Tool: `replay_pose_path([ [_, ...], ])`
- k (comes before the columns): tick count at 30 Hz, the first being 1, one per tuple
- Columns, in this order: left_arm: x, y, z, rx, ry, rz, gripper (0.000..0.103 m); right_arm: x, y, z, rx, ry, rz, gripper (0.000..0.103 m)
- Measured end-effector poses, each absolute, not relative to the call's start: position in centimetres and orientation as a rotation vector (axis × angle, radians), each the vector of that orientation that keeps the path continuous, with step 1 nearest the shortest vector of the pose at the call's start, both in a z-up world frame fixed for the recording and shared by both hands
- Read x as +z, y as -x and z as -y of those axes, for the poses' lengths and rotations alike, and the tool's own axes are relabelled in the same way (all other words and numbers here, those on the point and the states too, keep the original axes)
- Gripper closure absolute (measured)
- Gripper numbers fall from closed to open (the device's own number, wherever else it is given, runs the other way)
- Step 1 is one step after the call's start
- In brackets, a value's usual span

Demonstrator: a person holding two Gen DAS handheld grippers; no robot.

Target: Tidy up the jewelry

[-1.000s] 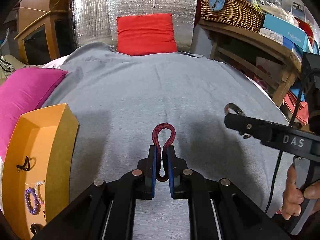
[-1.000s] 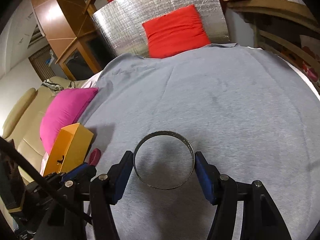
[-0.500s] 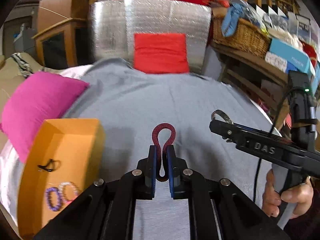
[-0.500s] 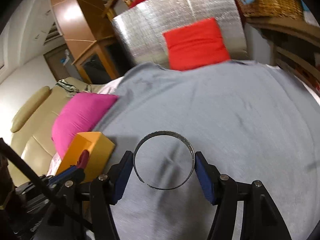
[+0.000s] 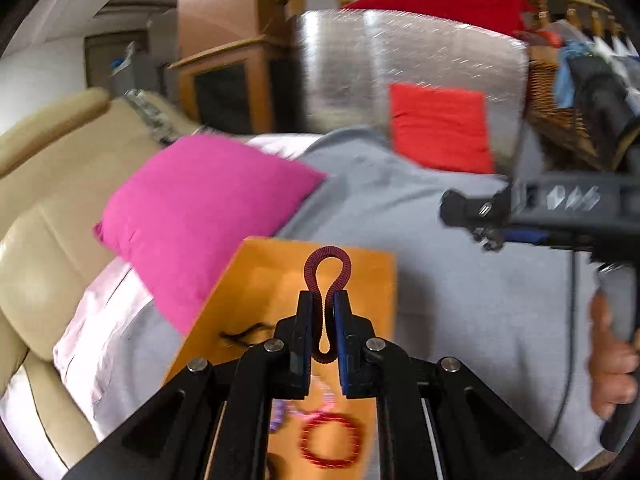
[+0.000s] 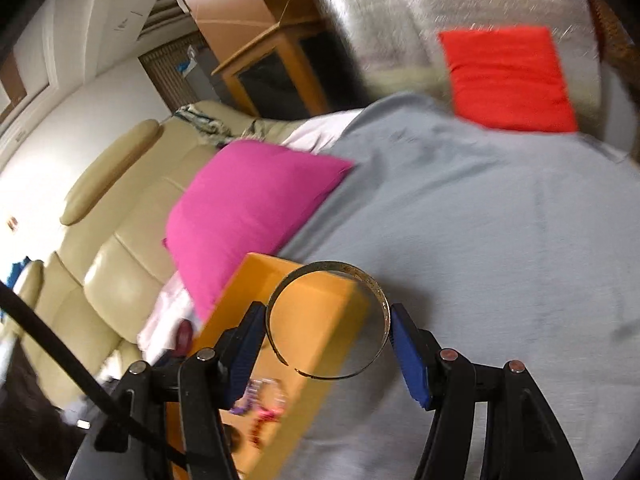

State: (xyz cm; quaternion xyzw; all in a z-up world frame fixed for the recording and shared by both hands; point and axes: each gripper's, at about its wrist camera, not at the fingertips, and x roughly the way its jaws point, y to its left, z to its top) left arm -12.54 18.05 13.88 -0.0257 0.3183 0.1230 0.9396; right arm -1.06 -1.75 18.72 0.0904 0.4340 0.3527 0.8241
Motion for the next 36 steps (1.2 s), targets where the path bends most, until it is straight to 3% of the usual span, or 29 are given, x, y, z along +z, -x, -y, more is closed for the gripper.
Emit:
replay_pose_path([
  [16, 4.2, 5.3, -25.2, 0.293, 0.202, -0.98, 0.092, 10.3, -3.9, -8.9, 0.709, -0.317, -1.267, 0.038],
  [19, 3.6, 4.9, -25.5, 0.294, 0.199, -1.01, 0.081, 9.3, -4.3, -10.2, 0.665, -0.252, -1.283, 0.037],
  [21, 3.7, 4.9, -25.8, 0.303, 0.201, -1.006, 0.065, 8.8, -4.5, -10.7, 0.621, -0.214, -1.283, 0.036],
  [24, 4.5, 5.6, -25.9, 0.322, 0.179, -0.979, 0.053, 9.1, -4.5, -10.8, 0.62, -0.195, -1.273, 0.031],
  [31, 8.9, 10.1, -25.0, 0.351, 0.14, -0.827, 0.047, 13.8, -0.6, -7.0, 0.66, -0.161, -1.146, 0.031],
  [36, 14.4, 15.4, -24.0, 0.417, 0.08, -0.659, 0.03, 18.8, 6.0, -2.9, 0.704, -0.023, -0.994, 0.031],
])
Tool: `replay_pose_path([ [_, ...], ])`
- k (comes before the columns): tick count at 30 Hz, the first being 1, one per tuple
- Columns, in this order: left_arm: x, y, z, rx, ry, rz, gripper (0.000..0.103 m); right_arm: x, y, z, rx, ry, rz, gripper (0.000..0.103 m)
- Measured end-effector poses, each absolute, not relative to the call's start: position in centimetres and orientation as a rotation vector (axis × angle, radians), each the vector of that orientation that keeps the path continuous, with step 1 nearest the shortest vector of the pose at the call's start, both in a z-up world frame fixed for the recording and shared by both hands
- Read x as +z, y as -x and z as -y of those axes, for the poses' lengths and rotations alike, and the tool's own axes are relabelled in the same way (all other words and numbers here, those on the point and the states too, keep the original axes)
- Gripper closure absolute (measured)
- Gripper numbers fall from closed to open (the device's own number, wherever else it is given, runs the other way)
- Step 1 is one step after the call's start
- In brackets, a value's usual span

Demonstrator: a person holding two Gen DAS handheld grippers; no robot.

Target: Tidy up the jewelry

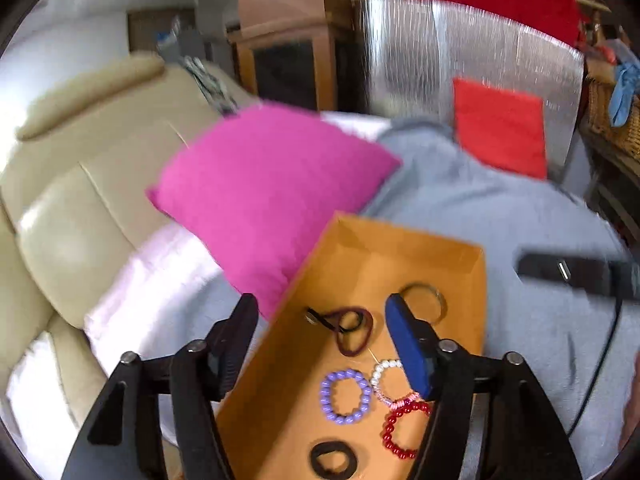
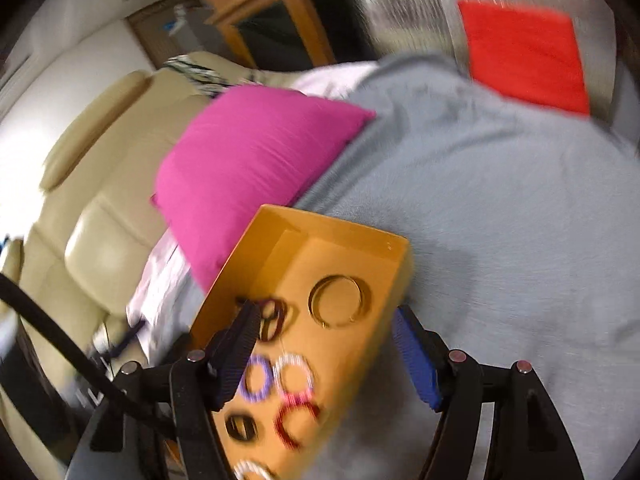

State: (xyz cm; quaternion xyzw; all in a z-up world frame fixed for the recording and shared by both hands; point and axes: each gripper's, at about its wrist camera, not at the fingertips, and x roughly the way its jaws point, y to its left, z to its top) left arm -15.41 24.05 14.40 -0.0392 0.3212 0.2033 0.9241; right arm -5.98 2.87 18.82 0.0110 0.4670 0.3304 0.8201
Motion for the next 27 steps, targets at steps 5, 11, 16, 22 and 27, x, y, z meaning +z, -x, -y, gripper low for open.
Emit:
replay_pose_path([
  [5, 19.5, 21.4, -23.1, 0.514, 0.029, -0.52, 0.012, 23.1, 13.4, 0.8, 0.746, 0.094, -0.821, 0.031],
  [11, 23.7, 26.9, -21.3, 0.607, -0.003, -0.433, 0.007, 26.3, 20.7, 4.0, 0.781, 0.068, -0.693, 0.027],
  [16, 25.3, 30.5, -19.5, 0.575, -0.002, -0.416, 0.004, 26.5, 25.6, 4.6, 0.768, 0.091, -0.646, 0.026],
  [22, 26.3, 32.8, -17.5, 0.559, -0.016, -0.408, 0.004, 26.1, 30.3, 5.6, 0.768, 0.108, -0.601, 0.026],
  [27, 26.9, 34.1, -16.5, 0.555, -0.015, -0.388, 0.004, 25.4, 32.4, 5.6, 0.761, 0.144, -0.584, 0.026],
])
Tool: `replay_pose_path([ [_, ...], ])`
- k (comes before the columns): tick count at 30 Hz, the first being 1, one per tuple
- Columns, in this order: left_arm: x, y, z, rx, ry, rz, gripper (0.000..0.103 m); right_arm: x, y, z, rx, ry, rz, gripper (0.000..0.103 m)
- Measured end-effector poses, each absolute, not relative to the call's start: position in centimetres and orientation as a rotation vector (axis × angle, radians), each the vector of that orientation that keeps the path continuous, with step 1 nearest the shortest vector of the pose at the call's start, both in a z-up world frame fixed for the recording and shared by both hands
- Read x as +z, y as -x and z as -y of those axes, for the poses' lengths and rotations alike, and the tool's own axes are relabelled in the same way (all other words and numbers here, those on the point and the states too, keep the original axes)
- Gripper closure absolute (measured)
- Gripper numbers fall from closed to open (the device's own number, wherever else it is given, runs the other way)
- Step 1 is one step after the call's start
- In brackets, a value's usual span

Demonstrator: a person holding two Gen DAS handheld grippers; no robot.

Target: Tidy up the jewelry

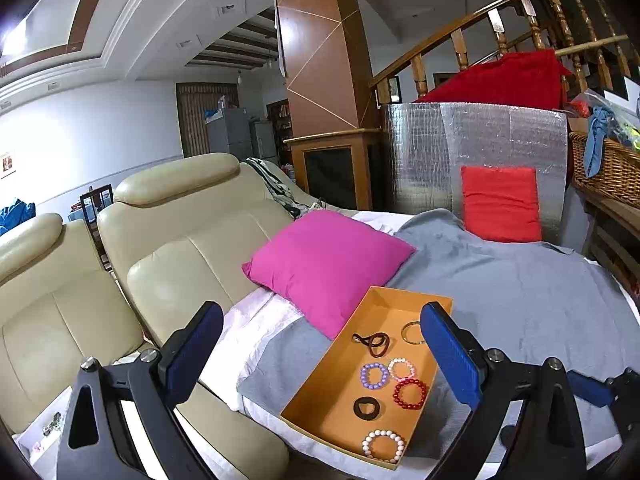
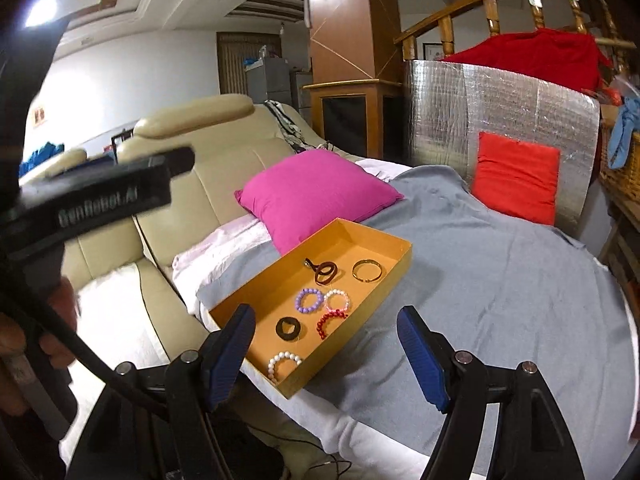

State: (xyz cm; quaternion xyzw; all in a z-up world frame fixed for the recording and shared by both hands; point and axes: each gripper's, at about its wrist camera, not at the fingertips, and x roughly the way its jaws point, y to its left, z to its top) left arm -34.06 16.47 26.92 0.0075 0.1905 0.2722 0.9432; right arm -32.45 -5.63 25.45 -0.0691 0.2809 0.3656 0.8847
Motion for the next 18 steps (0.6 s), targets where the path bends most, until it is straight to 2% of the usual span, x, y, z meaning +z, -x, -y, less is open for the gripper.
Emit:
replay_pose_path([
  [18, 27.5, 34.7, -16.2, 0.574, -0.027, -0.382, 0.004, 26.4, 32.8, 5.4, 0.76, 0.155, -0.543, 0.026],
])
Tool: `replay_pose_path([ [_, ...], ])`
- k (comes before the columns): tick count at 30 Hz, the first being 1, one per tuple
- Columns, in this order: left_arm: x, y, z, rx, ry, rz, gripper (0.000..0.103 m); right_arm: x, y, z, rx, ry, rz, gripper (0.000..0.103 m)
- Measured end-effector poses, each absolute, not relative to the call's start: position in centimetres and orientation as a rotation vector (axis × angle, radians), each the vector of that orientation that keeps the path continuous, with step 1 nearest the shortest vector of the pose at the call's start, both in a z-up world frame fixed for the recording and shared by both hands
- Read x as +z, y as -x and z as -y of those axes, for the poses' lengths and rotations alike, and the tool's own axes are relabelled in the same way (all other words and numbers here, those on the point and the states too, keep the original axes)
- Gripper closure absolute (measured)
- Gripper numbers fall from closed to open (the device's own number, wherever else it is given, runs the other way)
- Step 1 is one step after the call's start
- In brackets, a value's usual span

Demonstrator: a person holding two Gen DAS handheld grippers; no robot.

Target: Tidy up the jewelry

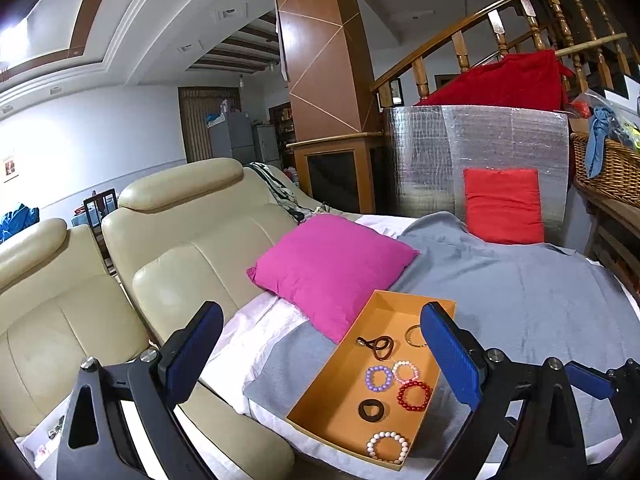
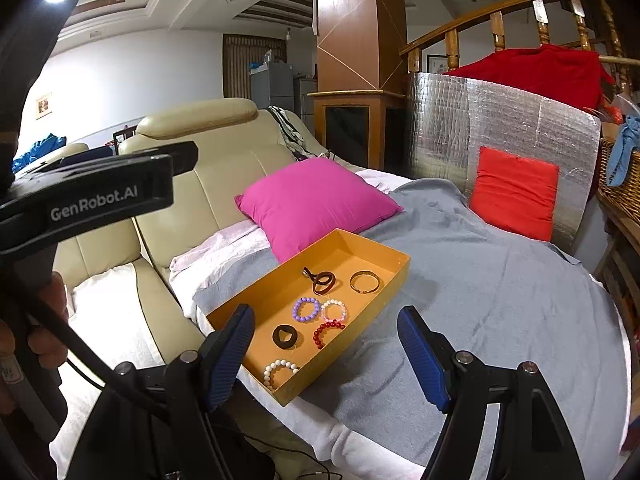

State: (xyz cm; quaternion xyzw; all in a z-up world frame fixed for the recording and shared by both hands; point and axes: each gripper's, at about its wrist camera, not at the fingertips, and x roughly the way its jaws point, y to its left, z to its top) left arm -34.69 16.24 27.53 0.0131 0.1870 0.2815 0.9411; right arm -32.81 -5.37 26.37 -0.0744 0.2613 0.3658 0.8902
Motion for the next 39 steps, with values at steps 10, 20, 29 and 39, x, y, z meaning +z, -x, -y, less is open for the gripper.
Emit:
replay_pose_path([
  [10, 27.3, 34.6, -17.2, 0.591, -0.016, -0.39, 0.004, 26.5, 32.2, 5.1, 0.746, 0.148, -0.543, 0.026],
  [20, 27.0, 34.7, -18.2, 0.606, 0.002, -0.402, 0.004, 26.8, 32.0, 4.6, 0.738, 0.151, -0.536, 0.026],
  [29, 26.7, 34.8, -19.0, 0.615, 0.013, -0.406, 0.004, 26.9, 31.7, 4.0, 0.742, 0.155, -0.537, 0.026],
  [39, 26.3, 34.4, -19.7, 0.626, 0.014, -0.417, 0.004, 26.6, 31.1, 3.1, 0.746, 0.155, -0.545, 0.026],
])
